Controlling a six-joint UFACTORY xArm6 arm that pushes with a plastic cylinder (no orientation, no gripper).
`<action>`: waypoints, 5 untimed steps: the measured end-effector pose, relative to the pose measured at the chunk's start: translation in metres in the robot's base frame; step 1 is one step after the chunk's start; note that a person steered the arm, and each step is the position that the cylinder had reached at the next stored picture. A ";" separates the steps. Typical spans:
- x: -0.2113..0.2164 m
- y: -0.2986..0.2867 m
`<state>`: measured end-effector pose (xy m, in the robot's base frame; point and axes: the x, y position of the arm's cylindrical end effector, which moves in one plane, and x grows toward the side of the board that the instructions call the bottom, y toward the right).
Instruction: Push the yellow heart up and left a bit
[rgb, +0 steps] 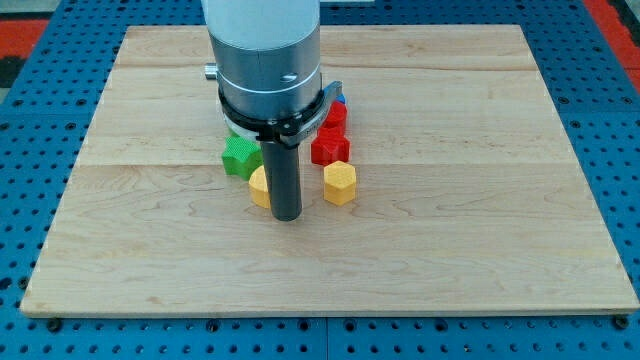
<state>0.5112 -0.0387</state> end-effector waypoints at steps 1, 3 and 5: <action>-0.002 0.007; -0.027 0.007; -0.047 0.003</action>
<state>0.4644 -0.0357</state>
